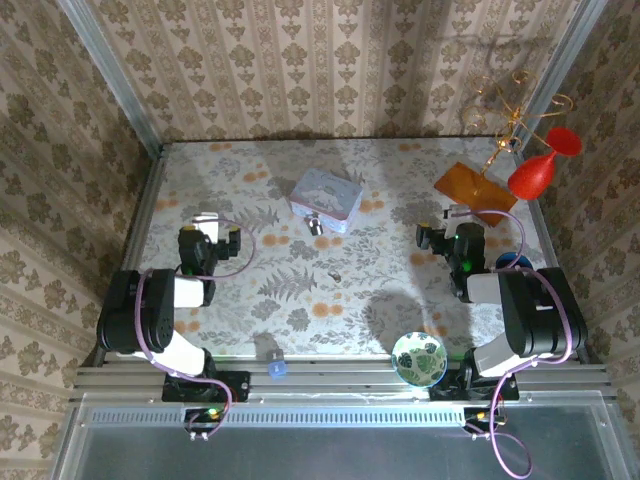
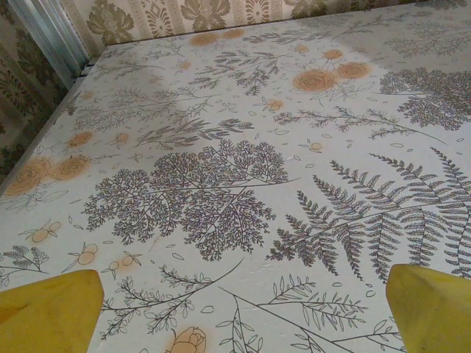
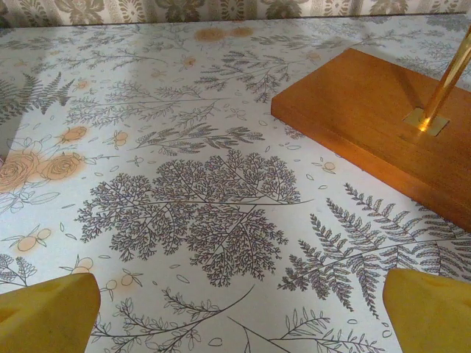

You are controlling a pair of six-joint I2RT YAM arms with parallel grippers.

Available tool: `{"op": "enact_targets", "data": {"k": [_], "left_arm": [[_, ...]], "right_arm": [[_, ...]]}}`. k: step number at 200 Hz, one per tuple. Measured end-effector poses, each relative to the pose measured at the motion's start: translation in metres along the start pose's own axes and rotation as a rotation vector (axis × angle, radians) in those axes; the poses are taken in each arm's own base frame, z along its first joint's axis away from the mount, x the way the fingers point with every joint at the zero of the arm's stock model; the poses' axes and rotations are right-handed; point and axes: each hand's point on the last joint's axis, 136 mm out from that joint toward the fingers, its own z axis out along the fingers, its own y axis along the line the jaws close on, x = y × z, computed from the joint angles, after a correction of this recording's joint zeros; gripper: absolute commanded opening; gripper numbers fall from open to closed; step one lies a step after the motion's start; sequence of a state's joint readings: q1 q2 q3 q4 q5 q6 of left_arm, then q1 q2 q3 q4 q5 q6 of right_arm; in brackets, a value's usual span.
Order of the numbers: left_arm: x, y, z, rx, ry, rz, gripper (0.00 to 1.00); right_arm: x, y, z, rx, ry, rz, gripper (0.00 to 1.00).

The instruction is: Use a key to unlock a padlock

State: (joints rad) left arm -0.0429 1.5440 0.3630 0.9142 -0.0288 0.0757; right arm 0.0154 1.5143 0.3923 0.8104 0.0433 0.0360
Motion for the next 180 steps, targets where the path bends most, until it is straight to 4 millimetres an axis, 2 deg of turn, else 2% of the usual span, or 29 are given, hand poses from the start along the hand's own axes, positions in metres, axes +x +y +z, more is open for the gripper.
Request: {"op": "enact_targets", "data": {"k": [141,180], "left_arm": [[0.0001,-0.0001,0.0,0.0,0.0,0.0,1.0],[-0.0019,0.0082,0.0011,-0.012,-0.004,-0.01,1.0]], "right_arm": [[-0.0004,0.0,0.0,0.0,-0.002,0.0,1.0],[-0.0005,0.0,0.0,0.0,-0.002,0.0,1.0]]}}
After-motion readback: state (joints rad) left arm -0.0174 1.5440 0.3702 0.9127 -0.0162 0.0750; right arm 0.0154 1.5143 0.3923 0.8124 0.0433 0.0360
